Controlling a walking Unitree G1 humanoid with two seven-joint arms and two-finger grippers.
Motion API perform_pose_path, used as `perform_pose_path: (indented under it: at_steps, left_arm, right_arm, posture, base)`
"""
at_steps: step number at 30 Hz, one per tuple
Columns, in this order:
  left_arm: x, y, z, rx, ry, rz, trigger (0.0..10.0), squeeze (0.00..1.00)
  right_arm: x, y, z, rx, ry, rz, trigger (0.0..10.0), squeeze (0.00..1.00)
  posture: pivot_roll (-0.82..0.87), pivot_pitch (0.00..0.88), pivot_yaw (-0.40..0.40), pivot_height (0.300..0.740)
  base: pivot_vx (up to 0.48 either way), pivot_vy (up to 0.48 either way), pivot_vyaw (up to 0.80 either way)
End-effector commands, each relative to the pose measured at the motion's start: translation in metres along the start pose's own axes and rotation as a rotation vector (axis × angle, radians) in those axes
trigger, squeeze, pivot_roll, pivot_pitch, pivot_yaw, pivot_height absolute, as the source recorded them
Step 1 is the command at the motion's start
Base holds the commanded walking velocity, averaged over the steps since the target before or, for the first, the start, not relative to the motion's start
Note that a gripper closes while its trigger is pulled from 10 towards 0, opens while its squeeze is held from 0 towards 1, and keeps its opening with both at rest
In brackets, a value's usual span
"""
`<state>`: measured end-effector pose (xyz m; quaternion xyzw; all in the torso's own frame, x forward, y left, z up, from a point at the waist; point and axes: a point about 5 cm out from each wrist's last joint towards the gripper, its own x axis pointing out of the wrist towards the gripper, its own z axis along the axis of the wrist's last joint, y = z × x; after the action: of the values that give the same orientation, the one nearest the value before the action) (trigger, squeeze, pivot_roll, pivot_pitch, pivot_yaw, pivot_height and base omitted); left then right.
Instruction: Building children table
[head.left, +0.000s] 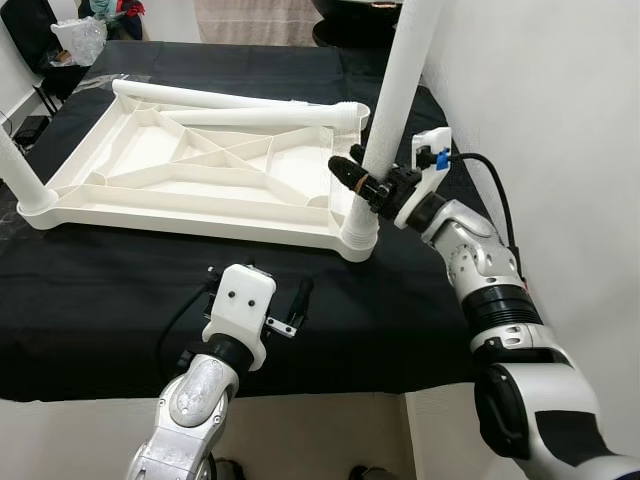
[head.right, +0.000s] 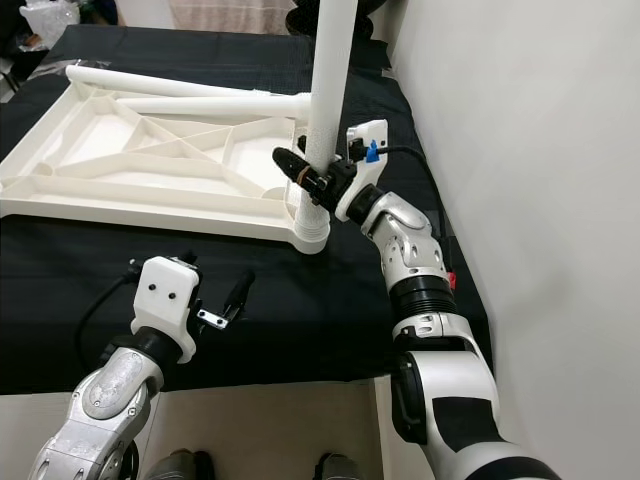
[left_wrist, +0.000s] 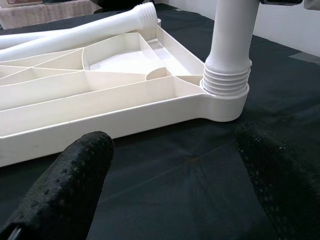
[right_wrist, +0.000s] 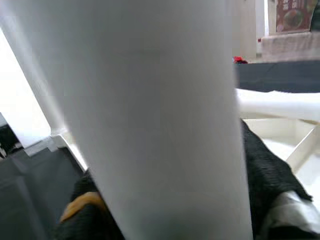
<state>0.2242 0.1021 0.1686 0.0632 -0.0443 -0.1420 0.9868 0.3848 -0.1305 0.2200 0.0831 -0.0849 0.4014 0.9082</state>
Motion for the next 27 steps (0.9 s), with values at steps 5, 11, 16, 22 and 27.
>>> perform_pose_path:
  at_steps: [5,11,16,22,27]
  left_arm:
    - [-0.001,-0.004,-0.004,-0.011,0.009,-0.008,10.0,0.0]
    - [0.0,-0.004,-0.005,-0.01,0.009,-0.011,10.0,0.0]
    - [0.002,-0.004,-0.004,-0.008,0.005,-0.014,10.0,0.0]
    - [0.002,-0.005,-0.003,-0.008,0.003,-0.018,10.0,0.0]
    - [0.002,-0.006,-0.004,-0.011,0.004,-0.02,10.0,0.0]
  right_arm:
    - [0.011,0.002,0.003,-0.014,-0.039,-0.058,0.0,0.0]
    - [0.006,-0.004,-0.007,-0.042,-0.024,-0.245,0.0,0.0]
    - [-0.014,-0.01,-0.03,-0.123,0.056,-0.722,0.0,0.0]
    - [-0.026,-0.004,-0.033,-0.096,0.076,-1.039,0.0,0.0]
    - [-0.015,0.014,-0.027,-0.05,0.034,-1.126,0.0,0.0]
  posture:
    - [0.07,0.107,-0.088,0.74]
    - [0.06,0.102,-0.087,0.74]
    - [0.06,0.105,-0.085,0.74]
    - [0.06,0.11,-0.084,0.74]
    - [0.06,0.116,-0.084,0.74]
  base:
    - [0.0,0.0,0.0]
    - [0.0,0.0,0.0]
    - [0.0,0.0,0.0]
    - [0.0,0.0,0.0]
    - [0.0,0.0,0.0]
